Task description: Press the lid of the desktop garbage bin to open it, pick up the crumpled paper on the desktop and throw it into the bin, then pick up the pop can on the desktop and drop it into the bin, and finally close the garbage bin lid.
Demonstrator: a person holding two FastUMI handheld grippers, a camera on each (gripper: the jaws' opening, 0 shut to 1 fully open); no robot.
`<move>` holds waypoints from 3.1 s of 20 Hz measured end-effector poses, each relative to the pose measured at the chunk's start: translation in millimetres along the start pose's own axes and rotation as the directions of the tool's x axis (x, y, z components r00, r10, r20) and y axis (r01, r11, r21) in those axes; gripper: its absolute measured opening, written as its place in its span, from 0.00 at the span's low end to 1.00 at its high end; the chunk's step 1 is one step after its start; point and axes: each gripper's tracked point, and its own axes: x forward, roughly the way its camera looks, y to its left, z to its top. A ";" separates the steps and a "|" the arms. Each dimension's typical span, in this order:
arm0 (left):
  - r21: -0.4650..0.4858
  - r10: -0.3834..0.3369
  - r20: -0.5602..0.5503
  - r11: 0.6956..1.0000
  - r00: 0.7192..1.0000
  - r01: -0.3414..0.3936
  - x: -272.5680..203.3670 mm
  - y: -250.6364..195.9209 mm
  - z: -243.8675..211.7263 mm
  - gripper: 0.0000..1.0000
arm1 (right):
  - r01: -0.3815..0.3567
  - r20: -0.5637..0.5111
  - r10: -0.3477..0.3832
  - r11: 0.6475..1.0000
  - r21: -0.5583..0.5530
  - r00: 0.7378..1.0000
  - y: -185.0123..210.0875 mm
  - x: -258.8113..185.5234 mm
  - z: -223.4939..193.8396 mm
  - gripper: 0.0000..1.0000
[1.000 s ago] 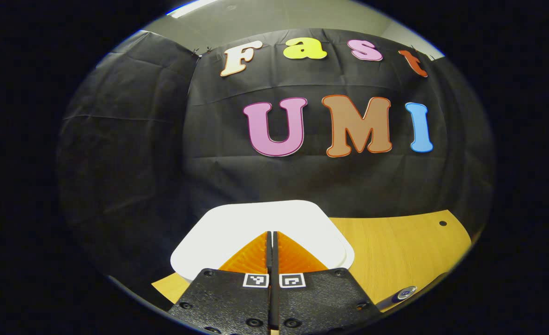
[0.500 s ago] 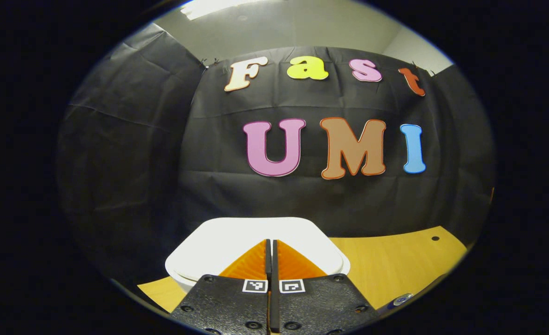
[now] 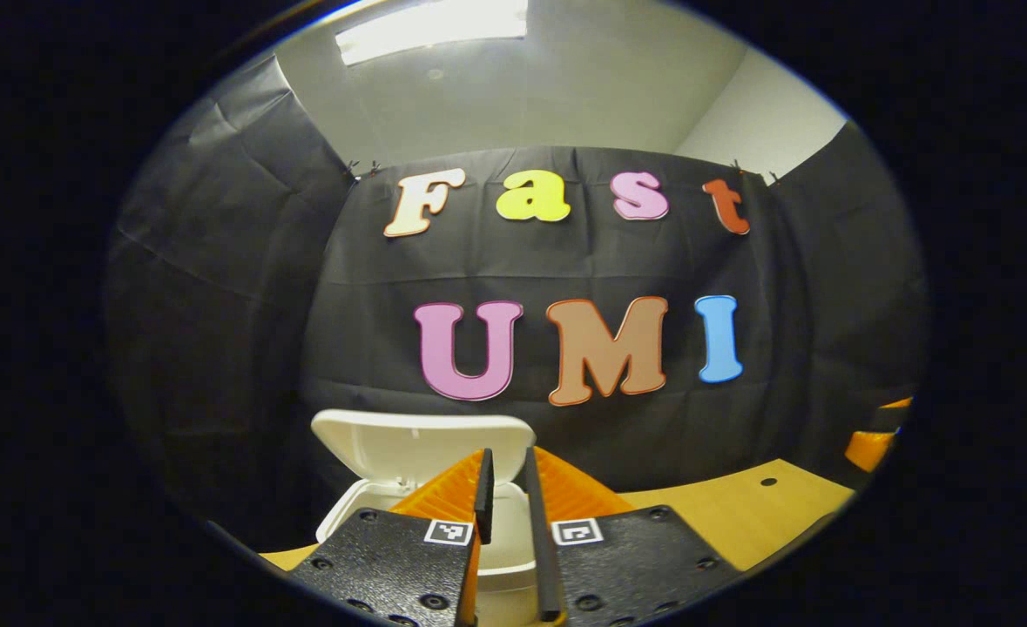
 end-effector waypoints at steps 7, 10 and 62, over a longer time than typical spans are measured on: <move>-0.010 -0.054 0.002 0.999 0.999 0.054 -36.1 -39.8 0.4 0.89 | -0.029 -0.117 0.030 1.000 0.010 0.993 1.6 -2.5 -49.6 1.00; -0.025 -0.063 -0.029 0.998 0.998 0.063 -46.7 -46.9 -8.4 0.90 | -0.039 -0.207 0.041 0.999 0.012 0.978 0.7 -2.7 -88.9 0.96; 0.077 0.084 -0.100 0.994 0.992 -0.076 -59.1 13.4 -20.3 0.90 | -0.301 -0.210 0.307 0.952 0.059 0.928 79.7 50.7 -64.4 0.37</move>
